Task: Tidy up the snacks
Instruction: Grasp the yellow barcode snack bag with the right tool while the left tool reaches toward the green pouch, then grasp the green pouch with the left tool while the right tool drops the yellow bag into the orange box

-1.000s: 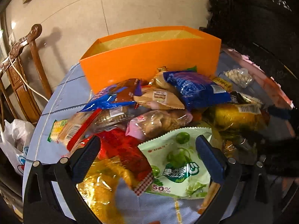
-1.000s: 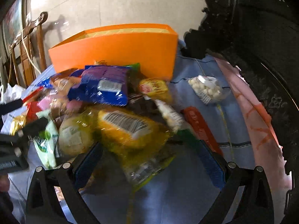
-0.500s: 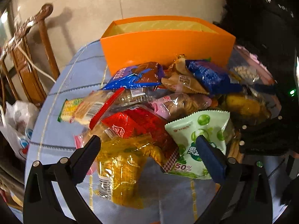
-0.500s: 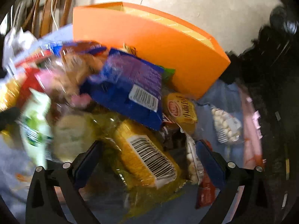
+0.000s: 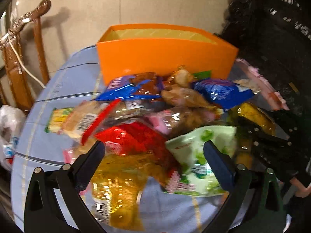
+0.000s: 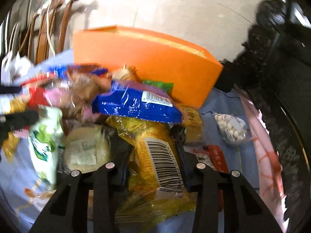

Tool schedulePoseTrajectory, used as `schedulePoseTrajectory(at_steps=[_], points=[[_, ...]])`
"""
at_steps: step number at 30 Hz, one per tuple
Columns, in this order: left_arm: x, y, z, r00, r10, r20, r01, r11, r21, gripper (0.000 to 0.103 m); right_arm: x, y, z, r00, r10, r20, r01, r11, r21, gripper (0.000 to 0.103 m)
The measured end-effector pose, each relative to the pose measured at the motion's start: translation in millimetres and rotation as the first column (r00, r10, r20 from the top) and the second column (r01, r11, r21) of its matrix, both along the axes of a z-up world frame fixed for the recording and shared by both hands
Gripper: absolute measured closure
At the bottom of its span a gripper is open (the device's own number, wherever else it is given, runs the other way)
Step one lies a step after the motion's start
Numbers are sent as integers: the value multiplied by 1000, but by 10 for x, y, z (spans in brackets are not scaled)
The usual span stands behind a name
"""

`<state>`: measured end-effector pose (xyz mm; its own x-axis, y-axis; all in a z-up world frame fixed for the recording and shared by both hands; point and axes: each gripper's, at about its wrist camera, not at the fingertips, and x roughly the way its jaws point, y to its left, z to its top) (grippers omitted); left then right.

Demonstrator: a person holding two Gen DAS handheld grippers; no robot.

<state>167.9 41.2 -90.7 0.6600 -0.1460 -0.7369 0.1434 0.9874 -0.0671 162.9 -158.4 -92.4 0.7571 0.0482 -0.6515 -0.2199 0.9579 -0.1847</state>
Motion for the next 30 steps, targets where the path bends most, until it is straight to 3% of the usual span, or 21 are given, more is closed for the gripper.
schedulePoseTrajectory(at_steps=[3,6,10,11,15,18,20,23,27,29,30], points=[[-64,-34,-2,999,-9,39,9,1000,14,4,-62,-109,77,999,-44,26,42,995,89,62],[-187,-151,-32,997,-39,64,35,998,53,4,-164,-128,135,997,-70,46,64,992,105,62],[-308,-483,-87,990,-92,104,70,977,202,4,-331,-168,218,991,-113,66,104,987,123,62],[-277,-519,-113,992,-86,93,65,976,206,4,-360,-201,242,990,-126,71,117,985,123,62],[-152,-508,-148,999,-30,38,25,994,110,4,-426,-310,318,986,-152,61,142,978,153,62],[-290,-586,-84,997,-59,39,55,994,96,5,-529,-373,430,982,-174,79,160,975,157,62],[-371,-695,-91,995,-84,55,77,989,125,4,-582,-436,487,974,-203,101,187,970,154,62],[-237,-834,-262,996,-82,16,78,979,189,5,-628,-507,530,969,-222,111,201,963,179,62],[-162,-817,-335,994,-105,42,99,986,134,18,-683,-523,509,970,-217,109,195,964,183,62],[-179,-808,-320,992,-129,16,127,989,79,43,-711,-541,506,969,-220,109,197,961,193,62],[-194,-802,-303,993,-120,2,120,991,55,45,-721,-545,507,969,-222,109,197,960,199,62]])
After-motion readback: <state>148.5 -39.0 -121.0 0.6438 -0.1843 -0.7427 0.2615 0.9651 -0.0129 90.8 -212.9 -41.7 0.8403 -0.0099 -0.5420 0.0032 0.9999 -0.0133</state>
